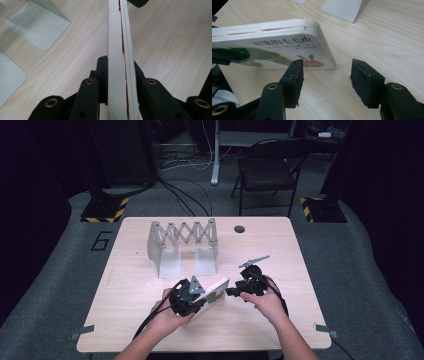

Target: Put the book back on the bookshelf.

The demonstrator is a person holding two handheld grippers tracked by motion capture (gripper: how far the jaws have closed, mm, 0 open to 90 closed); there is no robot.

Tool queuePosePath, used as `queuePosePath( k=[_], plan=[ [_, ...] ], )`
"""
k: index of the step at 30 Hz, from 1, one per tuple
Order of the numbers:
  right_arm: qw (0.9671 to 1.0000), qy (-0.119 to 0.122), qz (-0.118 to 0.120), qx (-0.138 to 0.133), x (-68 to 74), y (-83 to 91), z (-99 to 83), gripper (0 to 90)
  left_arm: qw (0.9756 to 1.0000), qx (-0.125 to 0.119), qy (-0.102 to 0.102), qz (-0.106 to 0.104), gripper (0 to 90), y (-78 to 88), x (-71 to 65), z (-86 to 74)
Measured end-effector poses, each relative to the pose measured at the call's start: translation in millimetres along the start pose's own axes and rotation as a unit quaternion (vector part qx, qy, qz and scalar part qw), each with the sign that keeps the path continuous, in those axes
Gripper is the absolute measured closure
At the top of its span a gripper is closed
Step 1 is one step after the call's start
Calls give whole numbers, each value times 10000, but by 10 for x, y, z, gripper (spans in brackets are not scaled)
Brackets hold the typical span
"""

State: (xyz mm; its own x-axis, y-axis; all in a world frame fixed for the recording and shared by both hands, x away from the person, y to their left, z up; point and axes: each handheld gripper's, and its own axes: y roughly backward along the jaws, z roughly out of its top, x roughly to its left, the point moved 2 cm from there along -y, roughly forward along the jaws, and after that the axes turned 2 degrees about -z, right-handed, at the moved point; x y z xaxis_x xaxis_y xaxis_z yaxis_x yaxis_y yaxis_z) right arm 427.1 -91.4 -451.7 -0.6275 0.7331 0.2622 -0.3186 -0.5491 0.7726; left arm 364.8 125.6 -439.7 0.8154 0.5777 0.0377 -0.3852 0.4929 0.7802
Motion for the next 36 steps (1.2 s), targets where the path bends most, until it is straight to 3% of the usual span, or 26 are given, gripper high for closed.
queuePosePath(
  k=[13, 23, 36],
  plan=[
    [9999, -93, 42, -61, -67, 35, -1, 436, 9996, -160, 184, 120, 763, 146, 108, 146],
    [9999, -139, 10, -85, -80, 36, -10, 439, 9985, -202, 428, 259, 763, 278, 241, 132],
    [9998, -217, 38, -33, -114, 30, -27, 441, 9974, -217, 544, 412, 762, 411, 372, 71]
  ],
)
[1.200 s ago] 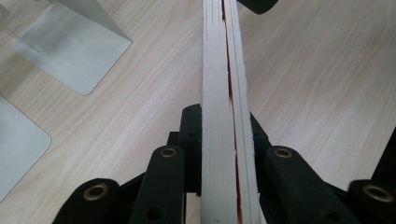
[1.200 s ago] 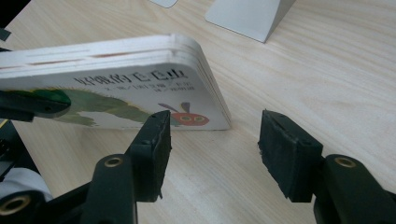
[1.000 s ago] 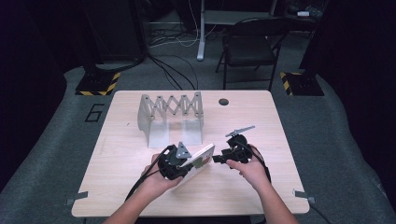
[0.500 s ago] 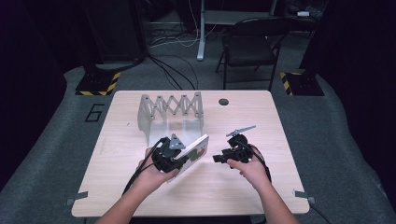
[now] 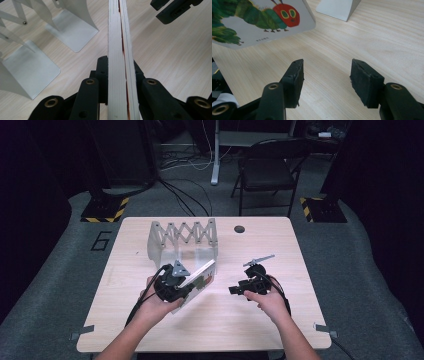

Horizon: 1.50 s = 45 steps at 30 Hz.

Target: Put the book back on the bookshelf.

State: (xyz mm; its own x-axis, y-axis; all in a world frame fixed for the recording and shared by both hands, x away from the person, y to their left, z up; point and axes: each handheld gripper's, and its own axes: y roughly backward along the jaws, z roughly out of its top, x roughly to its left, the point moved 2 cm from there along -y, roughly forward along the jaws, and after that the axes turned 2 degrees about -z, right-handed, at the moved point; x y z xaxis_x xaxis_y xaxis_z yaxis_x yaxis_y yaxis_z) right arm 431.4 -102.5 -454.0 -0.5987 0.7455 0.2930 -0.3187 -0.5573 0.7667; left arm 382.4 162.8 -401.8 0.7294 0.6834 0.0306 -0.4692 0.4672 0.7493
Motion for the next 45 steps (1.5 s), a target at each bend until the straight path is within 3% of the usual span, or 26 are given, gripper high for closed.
queuePosePath(
  k=[18, 28, 45],
  plan=[
    [10000, 11, -36, 4, 8, -40, 18, 439, 9985, -9, 402, 372, 762, 273, 381, -122],
    [10000, 65, -27, 33, 18, -67, 24, 438, 9971, -19, 567, 515, 763, 354, 510, -157],
    [10000, 35, 3, -8, 20, -75, 29, 437, 9931, -42, 873, 779, 763, 477, 783, -187]
  ],
)
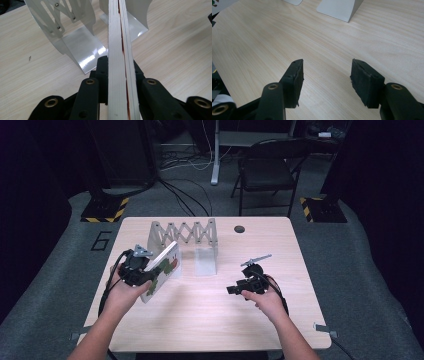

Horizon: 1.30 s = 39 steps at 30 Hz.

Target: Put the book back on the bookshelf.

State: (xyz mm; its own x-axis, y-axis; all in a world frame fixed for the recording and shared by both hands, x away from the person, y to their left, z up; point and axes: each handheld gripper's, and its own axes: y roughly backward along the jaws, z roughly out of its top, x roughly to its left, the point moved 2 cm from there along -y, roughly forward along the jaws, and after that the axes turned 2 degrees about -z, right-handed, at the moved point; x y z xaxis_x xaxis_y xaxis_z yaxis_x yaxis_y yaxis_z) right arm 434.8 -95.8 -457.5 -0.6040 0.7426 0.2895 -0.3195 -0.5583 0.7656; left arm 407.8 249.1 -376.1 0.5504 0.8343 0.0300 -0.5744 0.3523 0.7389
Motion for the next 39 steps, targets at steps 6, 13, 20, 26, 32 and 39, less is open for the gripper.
queuePosePath(
  k=[6, 13, 20, 26, 32, 39],
  plan=[
    [10000, 32, -10, 35, -3, -3, 0, 437, 10000, 11, 59, 17, 763, -6, 36, 7],
    [10000, 27, -7, 21, -10, 4, -1, 437, 9999, 8, 145, 56, 763, -4, 86, -6],
    [10000, 7, -24, 36, 2, -6, -2, 436, 9992, -62, 377, 151, 762, 9, 177, -20],
    [10000, 5, -25, 48, 2, -12, -3, 436, 9986, -71, 481, 223, 762, -15, 234, -16],
    [10000, 5, -28, 41, 4, -6, -3, 436, 9982, -44, 537, 272, 762, -46, 263, -2],
    [10000, 21, -8, 39, 1, 0, -2, 436, 9973, -70, 644, 349, 762, -79, 309, 31]
  ],
)
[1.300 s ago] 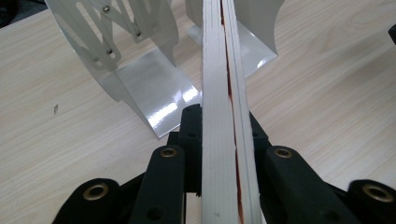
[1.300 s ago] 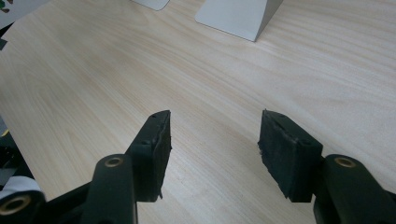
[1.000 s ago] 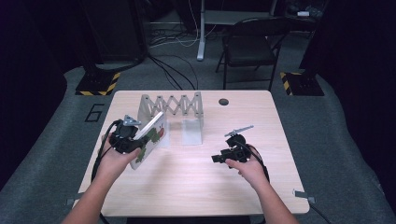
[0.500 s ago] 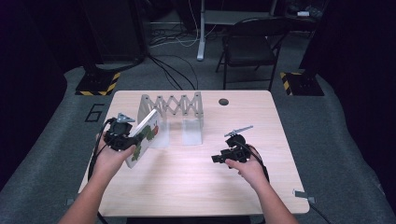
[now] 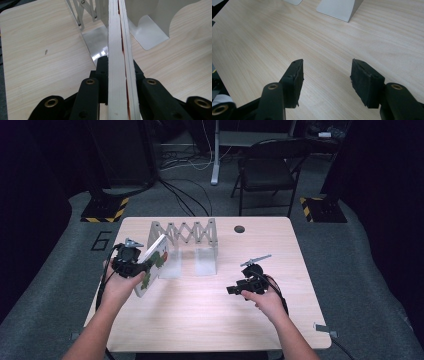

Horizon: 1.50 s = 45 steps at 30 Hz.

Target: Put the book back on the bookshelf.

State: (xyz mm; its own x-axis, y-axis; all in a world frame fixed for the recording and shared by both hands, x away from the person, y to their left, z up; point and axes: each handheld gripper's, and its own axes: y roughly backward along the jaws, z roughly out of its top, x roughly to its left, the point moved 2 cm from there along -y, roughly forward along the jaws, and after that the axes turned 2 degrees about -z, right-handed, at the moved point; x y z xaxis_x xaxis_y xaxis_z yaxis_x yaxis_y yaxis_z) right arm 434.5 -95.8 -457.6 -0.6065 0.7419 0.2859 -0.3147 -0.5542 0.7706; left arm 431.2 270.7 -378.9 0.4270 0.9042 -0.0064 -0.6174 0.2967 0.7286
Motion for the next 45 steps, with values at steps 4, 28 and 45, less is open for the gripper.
queuePosePath(
  k=[4, 28, 45],
  plan=[
    [10000, -10, -10, -10, -2, 5, 2, 436, 10000, 20, 35, 48, 762, -26, 8, 19],
    [10000, -30, 19, -7, -15, -2, -1, 435, 9987, 56, 361, 360, 762, -303, 8, 224],
    [10000, -66, 18, -15, -29, 1, -4, 435, 9974, 178, 411, 570, 762, -573, -60, 270]
  ],
)
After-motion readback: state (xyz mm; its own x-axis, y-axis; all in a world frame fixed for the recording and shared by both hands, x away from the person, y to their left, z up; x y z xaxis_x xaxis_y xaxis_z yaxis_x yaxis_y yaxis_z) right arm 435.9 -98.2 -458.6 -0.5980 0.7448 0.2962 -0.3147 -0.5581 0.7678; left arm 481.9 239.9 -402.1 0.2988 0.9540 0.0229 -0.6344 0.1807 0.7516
